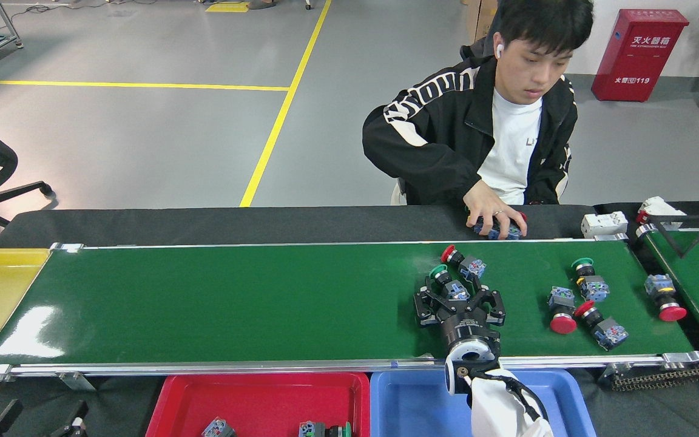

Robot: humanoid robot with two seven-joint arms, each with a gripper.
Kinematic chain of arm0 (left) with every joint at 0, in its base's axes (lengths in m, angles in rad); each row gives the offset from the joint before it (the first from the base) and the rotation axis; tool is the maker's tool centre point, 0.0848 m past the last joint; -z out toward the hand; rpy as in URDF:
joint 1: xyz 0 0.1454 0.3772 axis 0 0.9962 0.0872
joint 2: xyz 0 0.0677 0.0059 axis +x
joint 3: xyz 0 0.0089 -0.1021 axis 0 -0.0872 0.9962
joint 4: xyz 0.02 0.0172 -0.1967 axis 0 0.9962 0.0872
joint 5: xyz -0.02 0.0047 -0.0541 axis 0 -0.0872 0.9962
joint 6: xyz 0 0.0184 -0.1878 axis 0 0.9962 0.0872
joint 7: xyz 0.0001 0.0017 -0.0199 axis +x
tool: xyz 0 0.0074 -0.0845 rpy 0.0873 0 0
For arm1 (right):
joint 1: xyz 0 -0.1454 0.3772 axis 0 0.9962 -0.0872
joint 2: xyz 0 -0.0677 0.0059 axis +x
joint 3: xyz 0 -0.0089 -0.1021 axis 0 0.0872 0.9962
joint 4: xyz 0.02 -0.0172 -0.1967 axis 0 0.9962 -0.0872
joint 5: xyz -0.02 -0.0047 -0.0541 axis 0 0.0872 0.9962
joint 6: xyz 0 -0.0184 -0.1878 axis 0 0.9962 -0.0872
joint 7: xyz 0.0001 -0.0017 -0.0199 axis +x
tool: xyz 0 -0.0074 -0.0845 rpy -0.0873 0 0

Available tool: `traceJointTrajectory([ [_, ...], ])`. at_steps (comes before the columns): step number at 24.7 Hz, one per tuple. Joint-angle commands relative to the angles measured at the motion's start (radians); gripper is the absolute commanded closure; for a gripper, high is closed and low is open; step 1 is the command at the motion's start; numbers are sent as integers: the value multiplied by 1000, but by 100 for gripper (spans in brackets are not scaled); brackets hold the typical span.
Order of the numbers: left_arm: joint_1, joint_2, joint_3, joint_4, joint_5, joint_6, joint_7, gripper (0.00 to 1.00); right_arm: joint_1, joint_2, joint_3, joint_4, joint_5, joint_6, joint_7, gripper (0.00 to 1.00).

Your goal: Pick switch part from conveyor to tray

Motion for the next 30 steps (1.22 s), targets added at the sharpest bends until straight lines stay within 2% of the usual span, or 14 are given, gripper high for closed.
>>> traceJointTrajectory([
  [1,-8,10,6,-15,-2,9,13,0,-24,-6,-3,-14,-3,-74,-7,98],
  [6,-13,12,8,-15,-2,9,13,0,-24,-4,-3,-23,-17,-110,-4,98],
  [8,-10,12,9,-13,-2,7,13,0,-17,-3,-3,-55,-23,-140,0,98],
  [14,-5,9,20,-6,-2,10,13,0,52,-30,-3,-304,-28,-214,47,98],
  [17,-4,4,20,-10,21,7,13,0,137,-33,11,-494,-29,-329,56,98],
  [19,3,4,20,-12,69,6,13,0,168,-19,62,-531,-15,-413,64,95],
  [20,4,4,20,-12,87,4,13,0,177,-18,108,-532,-15,-440,64,91],
  [22,10,4,19,-13,95,4,2,0,211,-18,189,-539,-15,-453,64,77],
  [23,12,6,19,-13,95,4,-9,0,233,-18,220,-540,-15,-453,66,60],
  [24,12,12,19,-13,97,4,-42,0,257,-16,247,-540,-15,-456,66,28],
  [25,10,12,19,-13,100,3,-79,0,271,-16,267,-540,-15,-466,66,5],
  [27,10,15,19,-13,112,-2,-145,0,282,-19,293,-540,-15,-496,67,1],
  [30,10,13,19,-18,115,-7,-147,0,275,-12,289,-540,-17,-492,70,1],
])
